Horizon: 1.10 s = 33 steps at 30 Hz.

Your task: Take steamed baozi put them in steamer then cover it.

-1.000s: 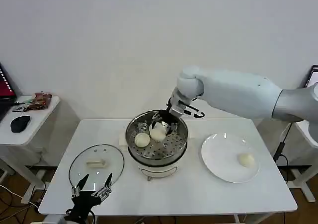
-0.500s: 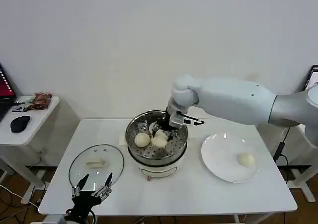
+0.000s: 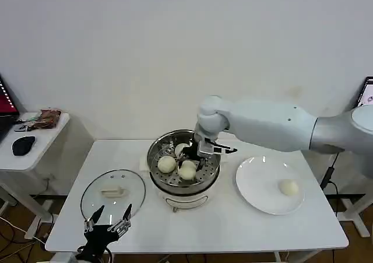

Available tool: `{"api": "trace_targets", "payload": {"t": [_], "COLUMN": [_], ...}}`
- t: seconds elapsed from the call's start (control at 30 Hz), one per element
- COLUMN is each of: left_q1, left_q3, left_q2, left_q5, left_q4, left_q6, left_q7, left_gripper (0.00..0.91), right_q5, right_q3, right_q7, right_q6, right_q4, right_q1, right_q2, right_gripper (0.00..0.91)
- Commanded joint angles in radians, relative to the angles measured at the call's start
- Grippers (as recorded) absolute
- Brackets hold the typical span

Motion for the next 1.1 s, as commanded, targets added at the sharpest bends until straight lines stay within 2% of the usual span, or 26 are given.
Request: {"api": "trace_targets", "payload": {"t": [0.03,0.23,0.37,0.67,0.87,1.1], "left_q1": [0.0,0.002,0.0,0.003,0.001,0.003], "left_q3": [0.001,0.001,0.002,0.003,0.007,0.003], "left_q2": [-0.001,-0.002,-0.003,-0.008,-0.014,-0.017], "left_q5": [0.0,0.001,0.001,0.004,0.007,0.006], "left_q4": [0.003,0.004,0.004,0.004,0.002,0.003], "left_q6": [0.0,0.0,-0.001,-0.001,-0.001,-0.001], "left_q7": [0.0,0.001,0.001,0.001,0.0,0.001], "left_gripper": [0.907,0.907,0.907,0.907,0.907,0.907], "right_q5": [-0.018,-0.032,-0.033,-0.03,-0.025,0.073], "right_q3": [0.001,-0.002,-0.002,0.029,0.051,0.047], "right_q7": [0.001,0.004,0.01,0.026,0.028,0.024], "right_q6": [0.004,0.009,0.012,0.014,-0.001,-0.109], "right_q4": [0.001,0.0,-0.002,-0.007,0.005,0.012], "right_q1": [-0.019,-0.029,-0.03,0.005,0.041,0.078], "right_q2": [0.003,0.003,0.004,-0.013,-0.057,-0.165], "right_gripper": [0.685,0.695,0.907,0.907,0.907,0.907]}}
